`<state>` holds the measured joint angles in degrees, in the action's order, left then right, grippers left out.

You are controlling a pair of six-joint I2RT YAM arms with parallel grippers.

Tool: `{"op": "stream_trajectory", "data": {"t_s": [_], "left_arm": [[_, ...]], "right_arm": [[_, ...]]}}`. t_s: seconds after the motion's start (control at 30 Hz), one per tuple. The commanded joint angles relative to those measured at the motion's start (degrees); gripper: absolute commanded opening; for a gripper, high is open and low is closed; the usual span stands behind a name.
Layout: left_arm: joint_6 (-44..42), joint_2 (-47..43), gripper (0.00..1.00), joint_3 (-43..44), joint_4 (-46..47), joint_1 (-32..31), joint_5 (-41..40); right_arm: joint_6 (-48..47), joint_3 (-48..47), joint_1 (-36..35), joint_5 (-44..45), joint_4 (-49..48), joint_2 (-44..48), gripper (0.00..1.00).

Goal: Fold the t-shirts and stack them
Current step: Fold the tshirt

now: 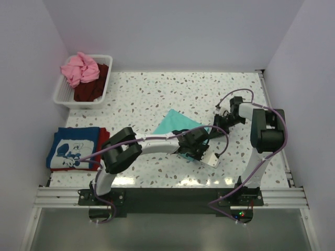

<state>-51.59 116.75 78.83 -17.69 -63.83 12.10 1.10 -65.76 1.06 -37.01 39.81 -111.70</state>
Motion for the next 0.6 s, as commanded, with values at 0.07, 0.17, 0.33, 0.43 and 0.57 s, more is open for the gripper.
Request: {"op": "stream_trajectory", "data": {"t_s": [0.07,0.17,0.33,0.43,0.57], "left_arm": [[-1.8,-2.1,0.0,3.1,-4.6,-0.2,3.5],[-2.2,-2.6,0.0,3.1,-5.9,-0.2,4.4],[-3.7,-3.0,0.0,4.1,-9.1,-0.2,5.8],[-5.1,-2.6,0.0,5.5,-11.8,-0.2,5.8],[-7.3,-2.4,0.0,6.6,-15.6,-0.2,6.7]], "right_arm": [[-1.9,0.6,-0.4,8.4,-2.5,-1.5,0.0],[-1.9,0.6,-0.4,8.8,-2.5,-1.5,0.0],[-1.8,0.7,-0.4,9.3,-2.9,-1.8,0.0],[-1.9,0.7,-0.4,9.6,-2.9,-1.9,0.0],[-2.0,0.6,-0.4,10.1,-2.9,-1.9,0.0]]}}
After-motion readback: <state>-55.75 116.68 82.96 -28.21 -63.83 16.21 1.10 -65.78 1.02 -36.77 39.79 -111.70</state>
